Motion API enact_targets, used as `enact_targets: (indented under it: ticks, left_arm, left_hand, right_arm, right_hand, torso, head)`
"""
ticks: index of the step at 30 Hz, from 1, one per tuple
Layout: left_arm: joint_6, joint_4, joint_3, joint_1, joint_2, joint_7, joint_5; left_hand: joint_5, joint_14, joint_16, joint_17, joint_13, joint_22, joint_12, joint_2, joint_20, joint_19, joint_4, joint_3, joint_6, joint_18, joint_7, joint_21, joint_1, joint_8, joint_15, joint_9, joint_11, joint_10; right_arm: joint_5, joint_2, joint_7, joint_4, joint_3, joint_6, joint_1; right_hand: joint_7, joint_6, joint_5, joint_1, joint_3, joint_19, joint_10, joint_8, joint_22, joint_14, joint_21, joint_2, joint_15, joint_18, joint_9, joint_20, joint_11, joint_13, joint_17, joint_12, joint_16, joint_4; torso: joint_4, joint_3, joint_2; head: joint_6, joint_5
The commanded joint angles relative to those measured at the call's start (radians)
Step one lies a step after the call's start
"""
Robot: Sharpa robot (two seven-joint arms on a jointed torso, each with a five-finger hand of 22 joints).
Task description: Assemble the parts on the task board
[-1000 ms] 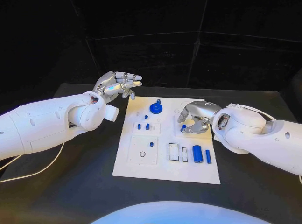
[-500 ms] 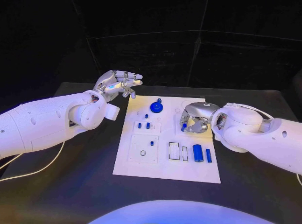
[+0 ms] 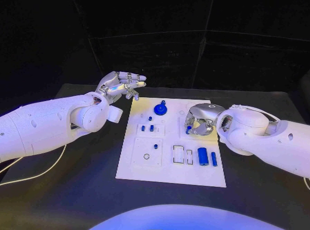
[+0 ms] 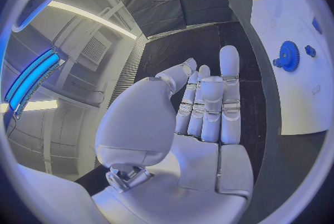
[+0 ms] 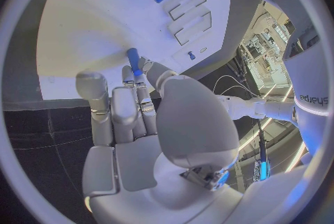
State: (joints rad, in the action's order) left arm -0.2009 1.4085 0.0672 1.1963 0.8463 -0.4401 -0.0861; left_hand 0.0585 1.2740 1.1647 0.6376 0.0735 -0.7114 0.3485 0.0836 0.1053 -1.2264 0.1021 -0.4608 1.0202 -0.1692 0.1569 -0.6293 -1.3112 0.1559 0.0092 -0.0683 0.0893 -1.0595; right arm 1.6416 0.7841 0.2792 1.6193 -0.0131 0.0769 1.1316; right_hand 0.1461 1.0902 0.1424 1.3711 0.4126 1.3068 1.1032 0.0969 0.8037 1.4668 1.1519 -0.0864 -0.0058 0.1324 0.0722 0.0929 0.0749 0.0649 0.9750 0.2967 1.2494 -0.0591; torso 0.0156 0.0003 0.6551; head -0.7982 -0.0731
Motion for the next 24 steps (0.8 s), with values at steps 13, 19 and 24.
enact_targets:
  ticks: [13,19,24]
  left_arm:
    - [0.011,-0.002,0.0,0.001,0.0,-0.004,0.002]
    - [0.011,-0.005,0.0,0.001,-0.001,-0.003,0.002]
    - [0.012,-0.007,0.0,0.001,-0.003,-0.003,0.002]
  left_hand:
    - [0.003,-0.005,-0.003,-0.001,0.0,0.001,0.004,-0.005,0.0,0.008,0.0,0.007,0.002,-0.013,0.007,0.006,0.001,0.005,-0.002,0.001,0.003,0.003]
    - [0.003,-0.005,-0.003,-0.001,0.0,0.001,0.004,-0.005,0.0,0.008,0.0,0.007,0.002,-0.013,0.007,0.006,0.001,0.005,-0.002,0.001,0.003,0.003]
    - [0.003,-0.005,-0.003,-0.001,0.0,0.001,0.004,-0.005,0.0,0.008,0.0,0.007,0.002,-0.013,0.007,0.006,0.001,0.005,-0.002,0.001,0.003,0.003]
  right_arm:
    - [0.02,0.012,0.005,0.022,0.001,0.07,0.002]
    - [0.014,0.051,0.009,0.088,0.002,0.093,0.002]
    - [-0.001,0.068,0.008,0.137,0.016,0.108,0.003]
  right_hand:
    - [-0.011,0.038,-0.037,0.023,0.048,0.024,0.043,0.016,0.039,0.016,0.027,0.023,-0.018,-0.003,0.004,-0.012,-0.014,0.004,0.018,0.008,0.017,-0.017]
    - [-0.011,0.038,-0.037,0.023,0.05,0.026,0.044,0.016,0.042,0.016,0.029,0.021,-0.018,-0.004,0.004,-0.012,-0.014,0.004,0.018,0.008,0.018,-0.019]
    - [-0.011,0.038,-0.036,0.024,0.051,0.026,0.045,0.016,0.044,0.016,0.03,0.02,-0.018,-0.004,0.003,-0.013,-0.014,0.004,0.019,0.007,0.018,-0.02]
  torso:
    - [-0.0008,0.0003,-0.001]
    - [-0.0004,-0.0003,-0.002]
    - [0.0006,0.0002,-0.002]
  head:
    - [-0.002,0.003]
    - [0.001,0.008]
    - [0.003,0.008]
